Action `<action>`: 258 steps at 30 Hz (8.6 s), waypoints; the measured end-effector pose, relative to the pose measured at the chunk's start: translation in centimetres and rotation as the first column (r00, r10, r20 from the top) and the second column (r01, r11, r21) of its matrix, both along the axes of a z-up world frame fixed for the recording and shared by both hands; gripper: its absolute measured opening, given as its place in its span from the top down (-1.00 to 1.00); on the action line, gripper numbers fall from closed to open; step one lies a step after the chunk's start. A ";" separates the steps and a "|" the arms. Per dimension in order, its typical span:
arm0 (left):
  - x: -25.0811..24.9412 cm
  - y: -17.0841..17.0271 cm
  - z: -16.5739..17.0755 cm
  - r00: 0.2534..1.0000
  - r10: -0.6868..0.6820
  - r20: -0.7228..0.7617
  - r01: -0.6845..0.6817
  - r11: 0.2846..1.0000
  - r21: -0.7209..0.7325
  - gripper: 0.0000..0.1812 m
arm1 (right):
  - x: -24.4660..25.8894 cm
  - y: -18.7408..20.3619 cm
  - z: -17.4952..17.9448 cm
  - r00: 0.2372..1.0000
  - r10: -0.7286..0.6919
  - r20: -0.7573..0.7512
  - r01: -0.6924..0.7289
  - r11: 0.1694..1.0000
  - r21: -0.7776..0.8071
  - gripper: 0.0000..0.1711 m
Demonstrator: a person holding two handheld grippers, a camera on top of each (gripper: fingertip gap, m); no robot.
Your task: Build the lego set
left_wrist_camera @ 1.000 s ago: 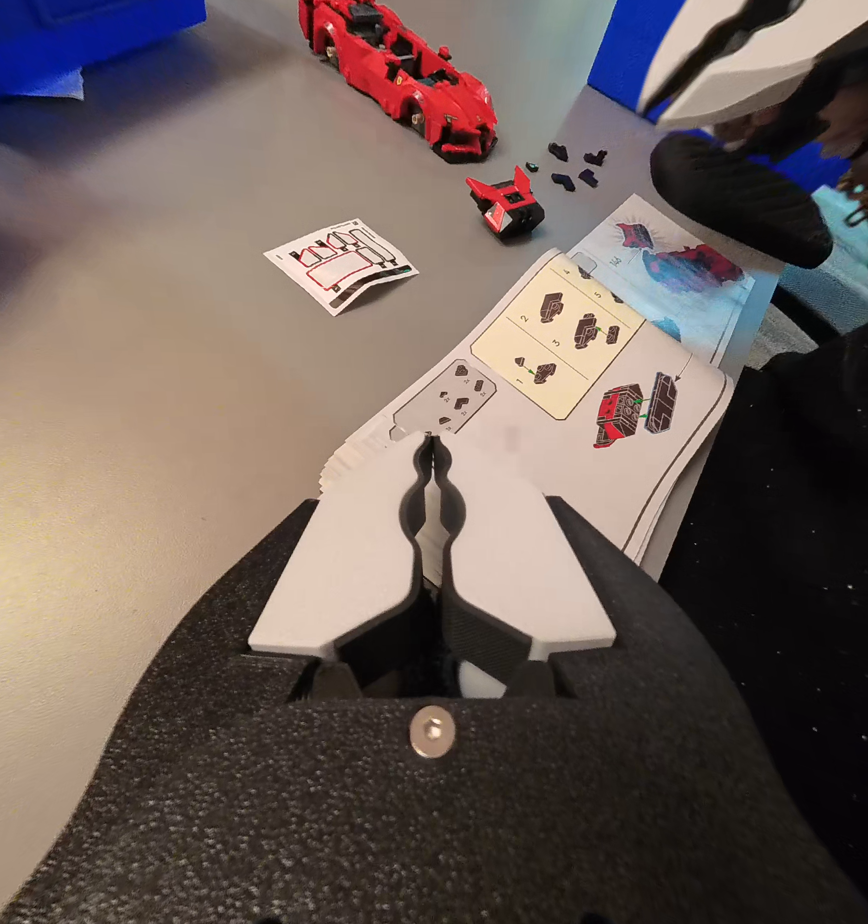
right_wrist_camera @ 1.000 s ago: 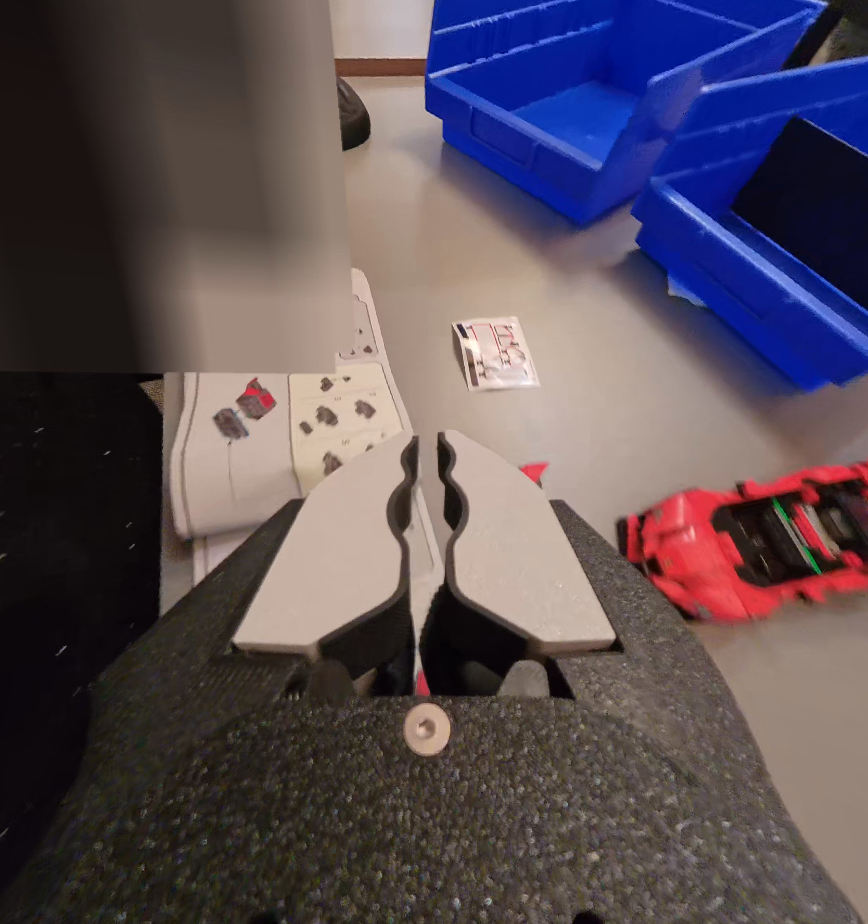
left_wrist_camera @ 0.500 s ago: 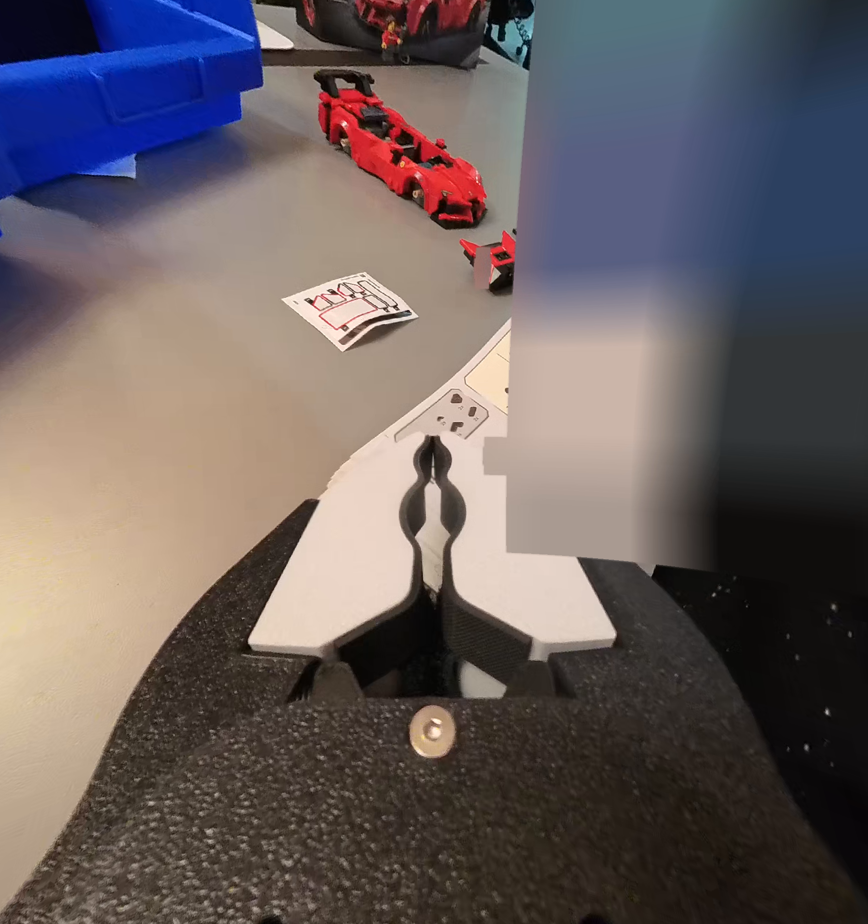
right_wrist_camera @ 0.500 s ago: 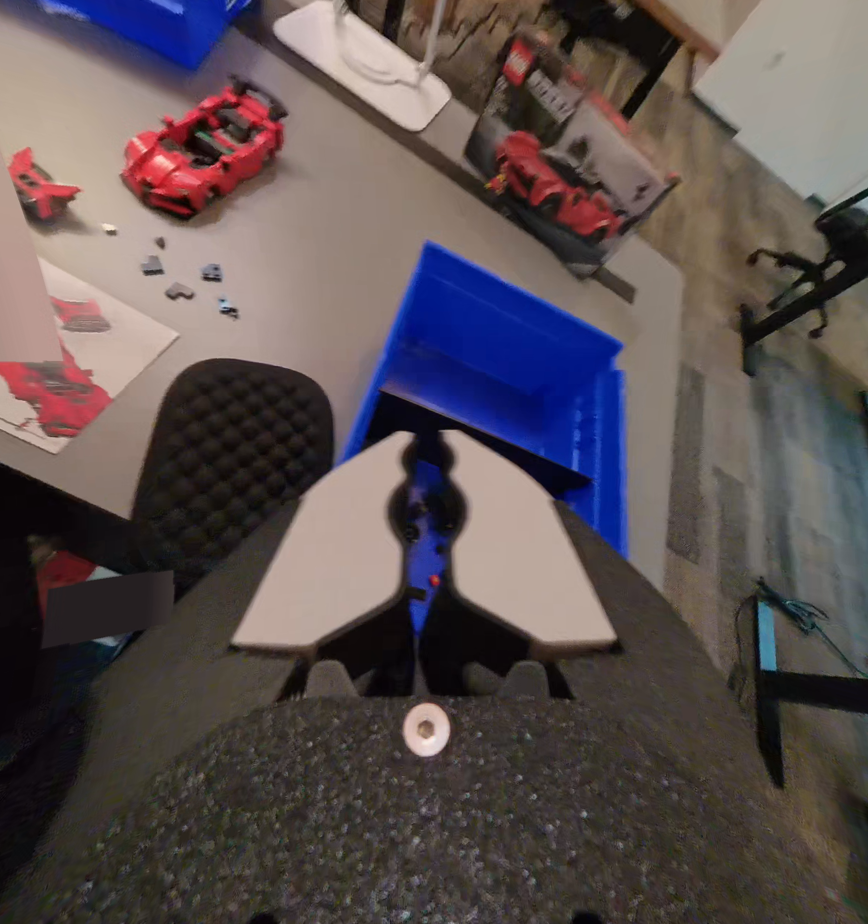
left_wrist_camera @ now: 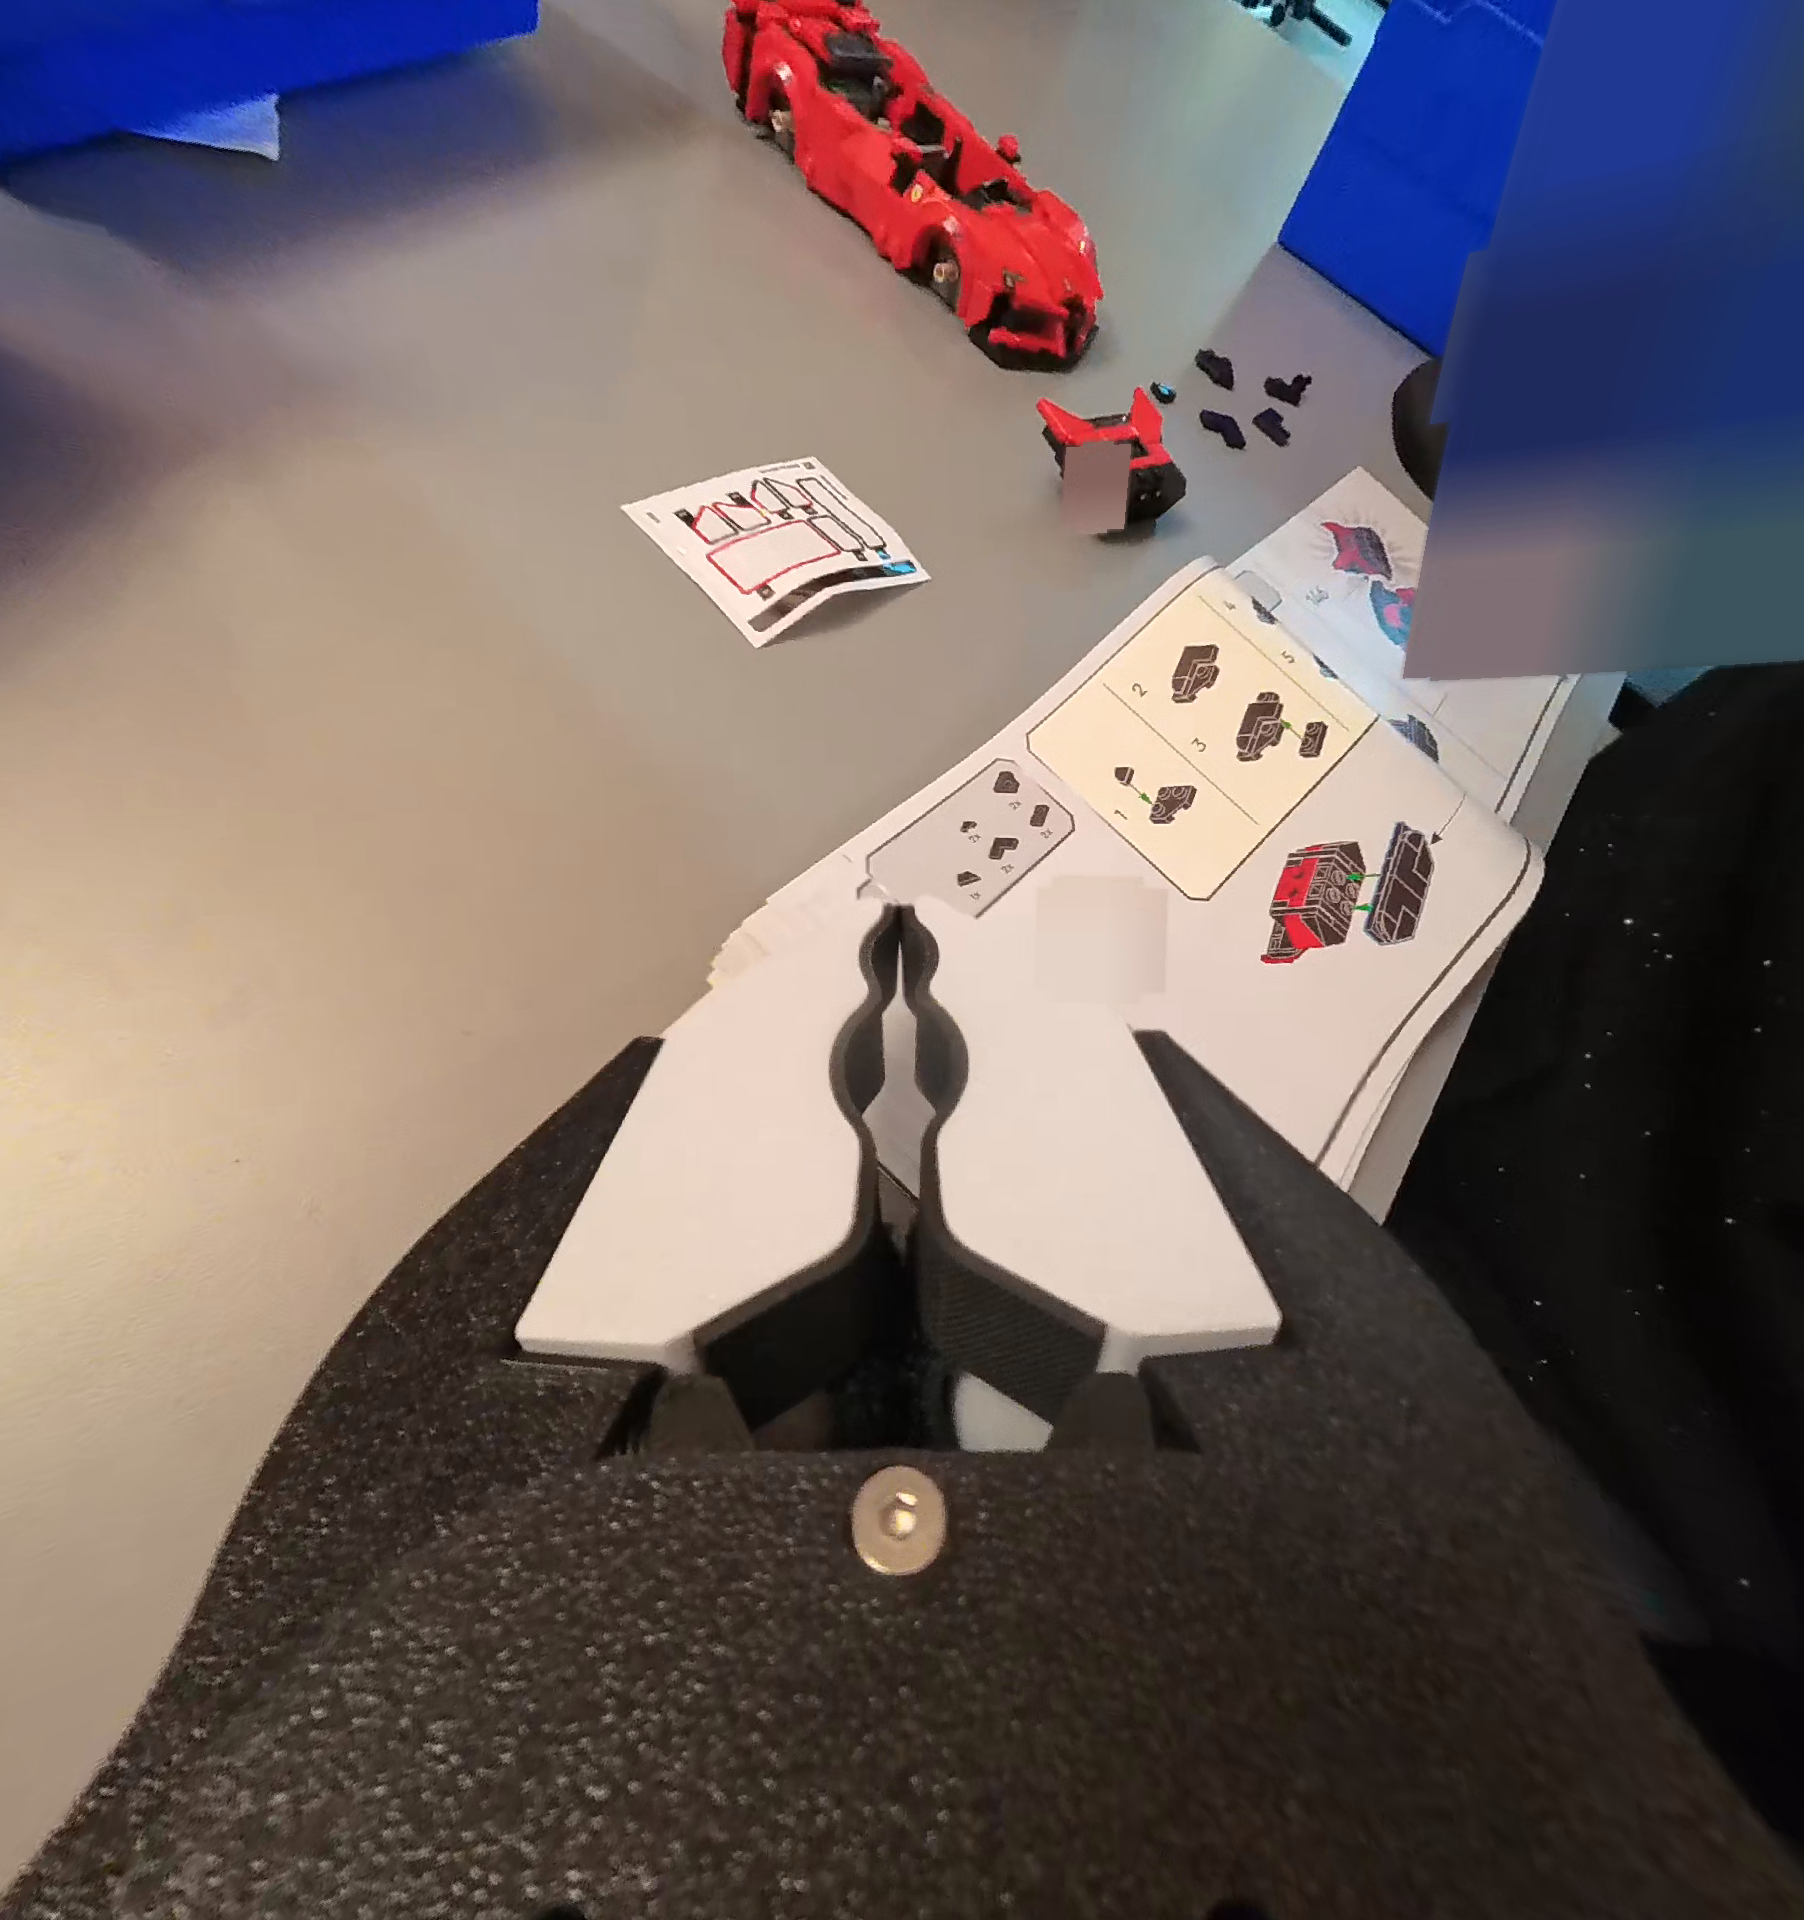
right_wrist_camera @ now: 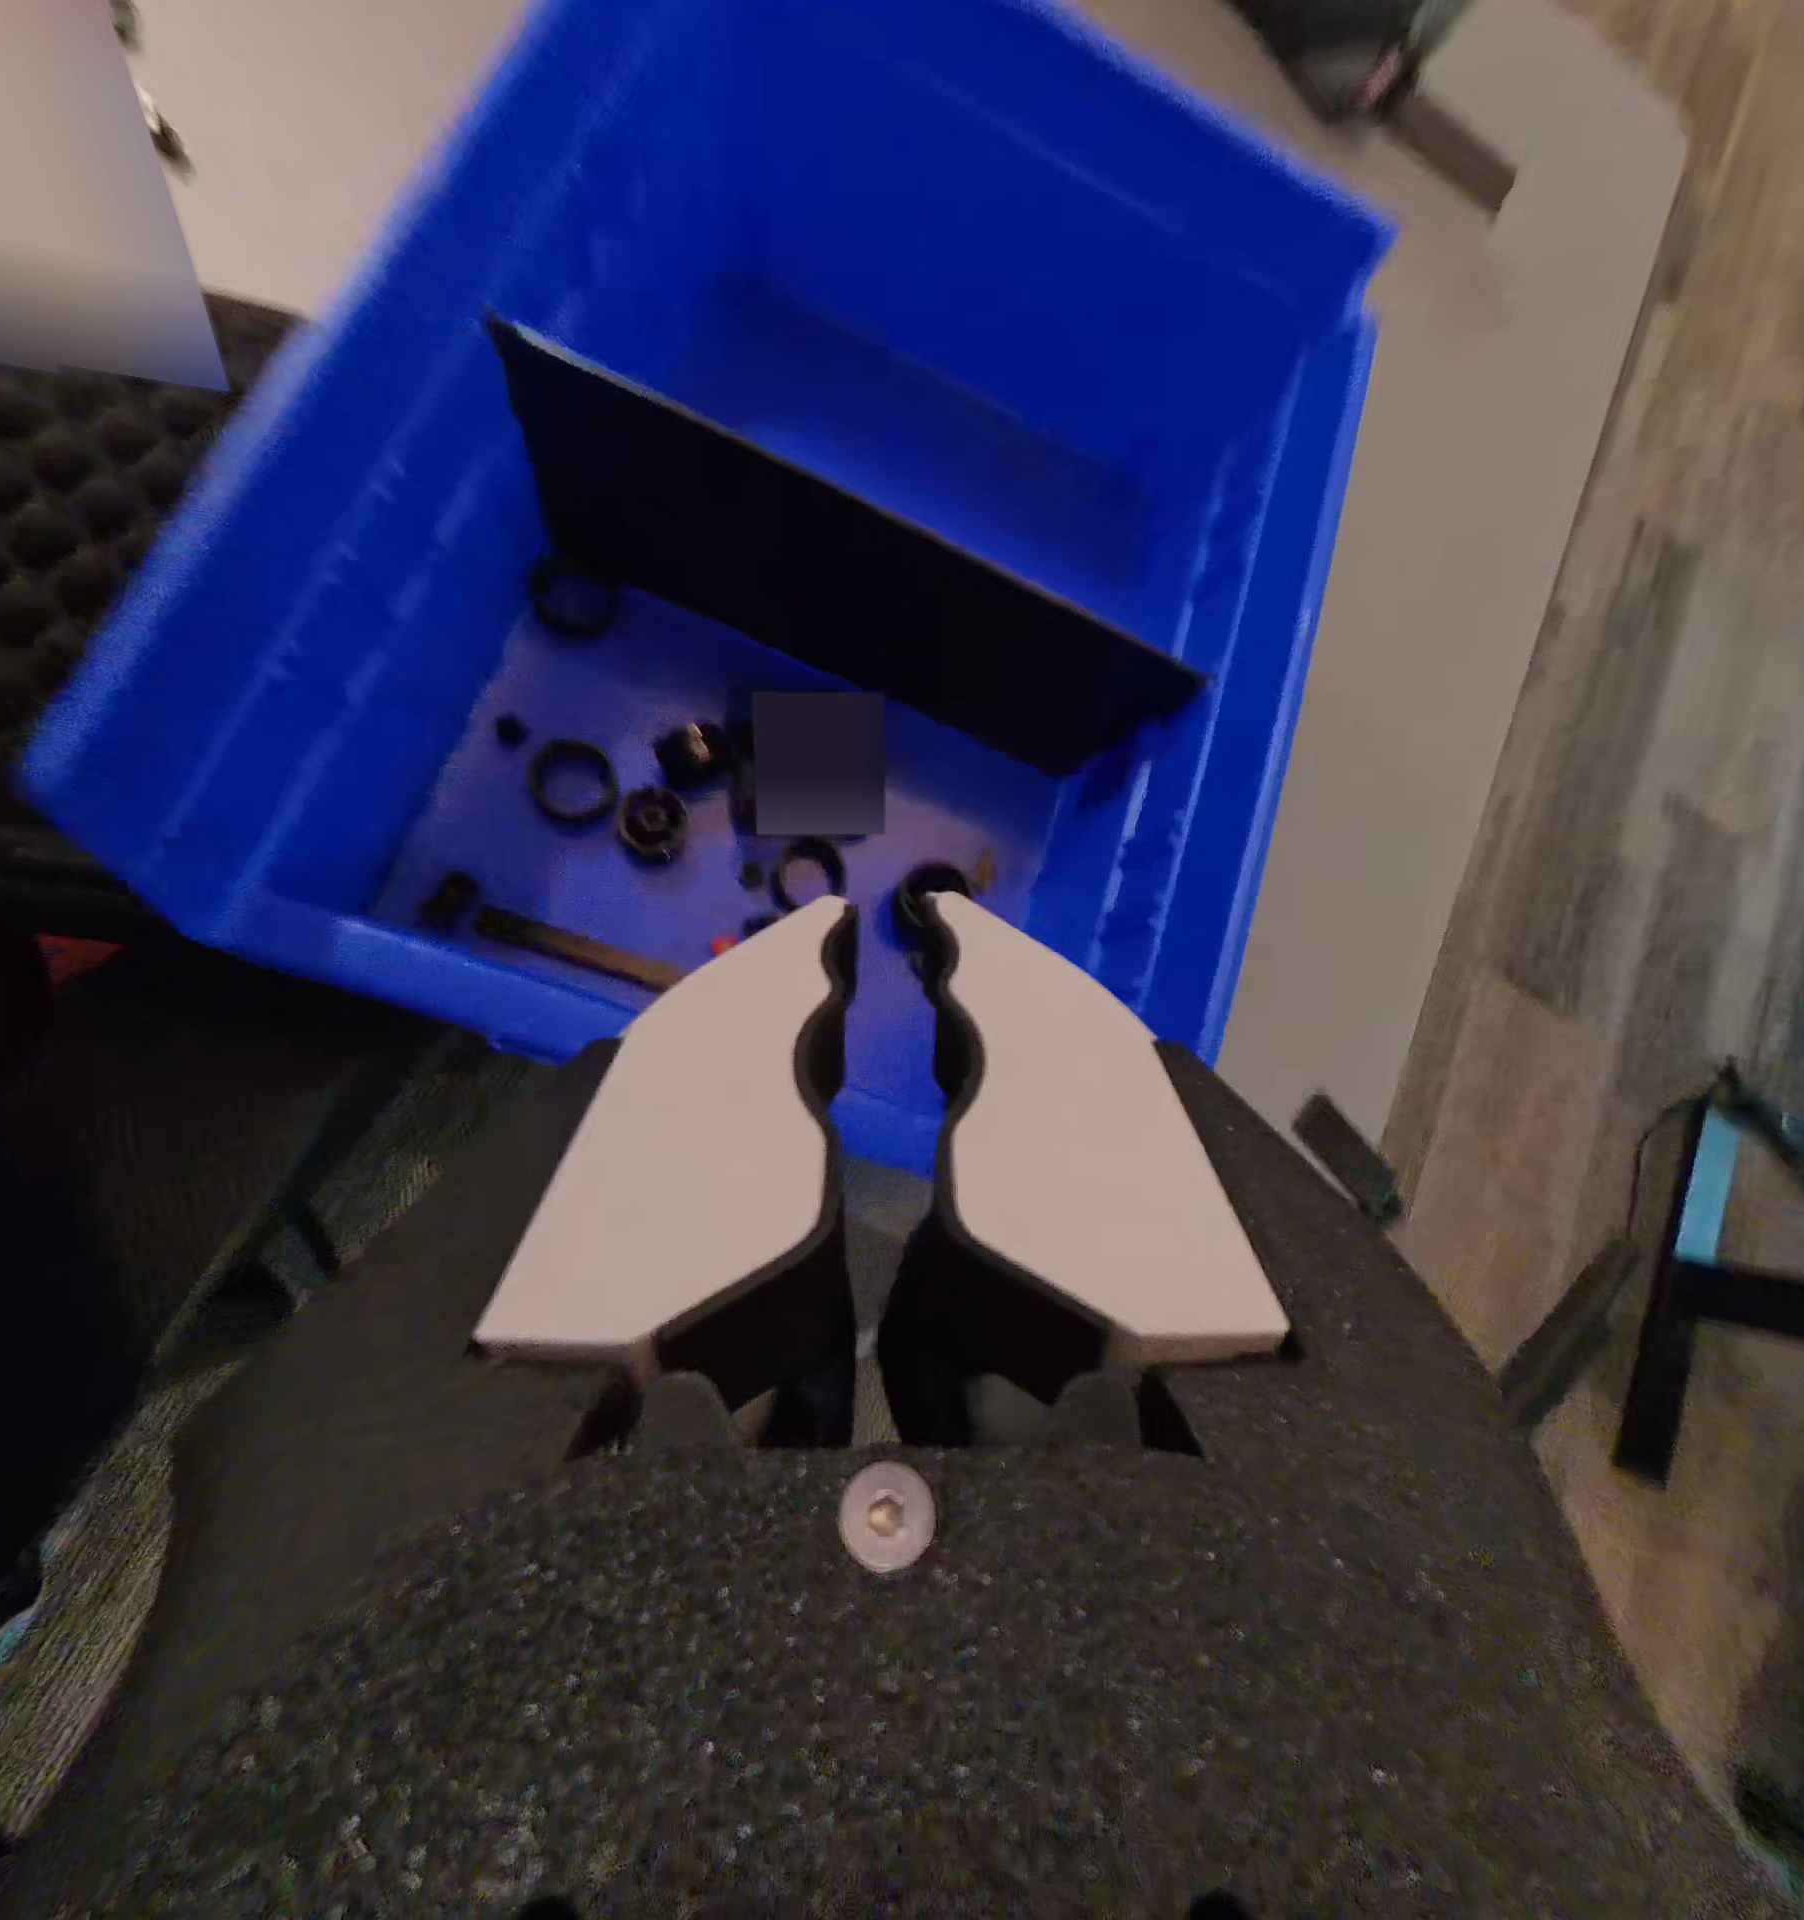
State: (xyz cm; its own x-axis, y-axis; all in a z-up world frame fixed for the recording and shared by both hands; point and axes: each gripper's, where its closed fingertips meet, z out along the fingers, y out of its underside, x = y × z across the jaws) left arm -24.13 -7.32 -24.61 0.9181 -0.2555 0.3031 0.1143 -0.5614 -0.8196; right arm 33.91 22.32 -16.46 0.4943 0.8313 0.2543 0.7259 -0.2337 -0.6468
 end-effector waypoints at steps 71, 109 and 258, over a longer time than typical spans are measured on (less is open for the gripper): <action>0.8 -0.2 -1.1 0.988 -0.073 0.137 0.089 0.990 -0.113 1.00 | -1.8 6.9 -10.9 0.900 -0.371 0.229 0.426 0.860 -0.280 0.67; 1.3 -0.7 1.1 0.979 -0.134 0.151 0.128 0.991 0.048 1.00 | -30.9 -1.7 -11.3 0.974 0.166 0.152 -0.118 0.952 -0.283 0.63; 1.8 -1.2 2.3 0.966 -0.187 0.178 0.164 0.977 0.134 1.00 | -29.5 -2.2 -10.6 0.828 0.424 0.367 -0.329 0.897 -0.294 0.62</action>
State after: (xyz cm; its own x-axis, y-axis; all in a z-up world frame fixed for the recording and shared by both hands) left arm -22.30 -8.49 -22.29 0.7849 -0.4516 0.4243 0.1810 -0.4877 -0.8540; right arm 4.45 20.16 -27.04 0.0202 0.9866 0.1616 0.9716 0.0187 -0.2360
